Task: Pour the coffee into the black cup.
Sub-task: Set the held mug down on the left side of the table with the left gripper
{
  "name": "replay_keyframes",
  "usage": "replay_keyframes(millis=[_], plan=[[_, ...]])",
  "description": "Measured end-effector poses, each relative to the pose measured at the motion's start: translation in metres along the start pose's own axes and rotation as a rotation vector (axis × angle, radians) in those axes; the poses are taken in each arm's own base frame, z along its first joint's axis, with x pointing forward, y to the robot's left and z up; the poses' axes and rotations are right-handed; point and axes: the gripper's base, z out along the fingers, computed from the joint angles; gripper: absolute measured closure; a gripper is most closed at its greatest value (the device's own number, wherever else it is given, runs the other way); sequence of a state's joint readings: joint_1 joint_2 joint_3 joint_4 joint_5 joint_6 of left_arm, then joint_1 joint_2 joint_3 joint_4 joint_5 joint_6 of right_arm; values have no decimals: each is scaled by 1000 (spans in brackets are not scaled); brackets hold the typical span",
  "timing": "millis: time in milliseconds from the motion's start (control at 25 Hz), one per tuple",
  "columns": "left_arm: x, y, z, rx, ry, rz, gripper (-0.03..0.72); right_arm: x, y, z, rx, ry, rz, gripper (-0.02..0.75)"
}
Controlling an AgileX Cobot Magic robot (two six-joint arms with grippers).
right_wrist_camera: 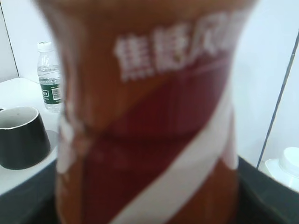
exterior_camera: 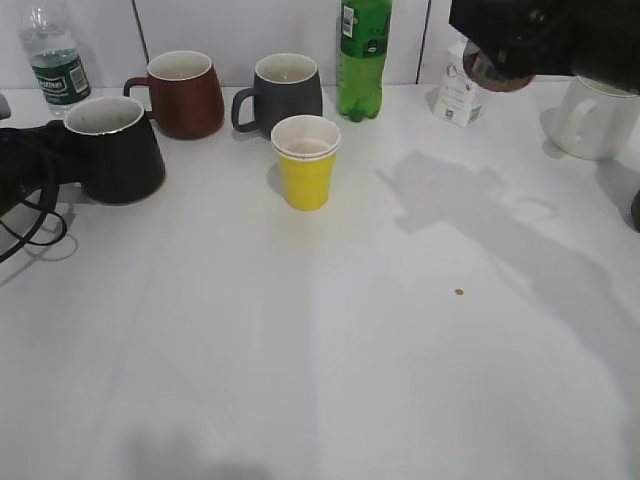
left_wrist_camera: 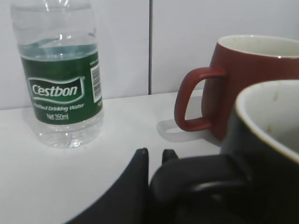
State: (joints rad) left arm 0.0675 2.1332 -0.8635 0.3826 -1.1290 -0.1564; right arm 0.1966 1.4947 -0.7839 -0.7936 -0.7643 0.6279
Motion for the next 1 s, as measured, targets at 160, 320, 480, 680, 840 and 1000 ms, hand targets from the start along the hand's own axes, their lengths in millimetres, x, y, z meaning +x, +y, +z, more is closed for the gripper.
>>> replay_keyframes(millis=[160,320,480,680,840,1000], plan=[[0,0,0,4,-1,-7,535,0,0,0,0,0,0,211],[0,0,0,2,3,-16,426,0,0,0,1,1,0,211],[-1,-3,-7,0,14,-25,405,0,0,0,2,1,1,211],[-3,-9,-26,-4,37,-39,402,2,-5,0,53,18,31,211],[-7,-14,-42,-12,54,-48,400,16,-14,7,111,38,55,211],[-17,-18,-57,-23,47,-52,400,44,-27,17,184,90,56,211]])
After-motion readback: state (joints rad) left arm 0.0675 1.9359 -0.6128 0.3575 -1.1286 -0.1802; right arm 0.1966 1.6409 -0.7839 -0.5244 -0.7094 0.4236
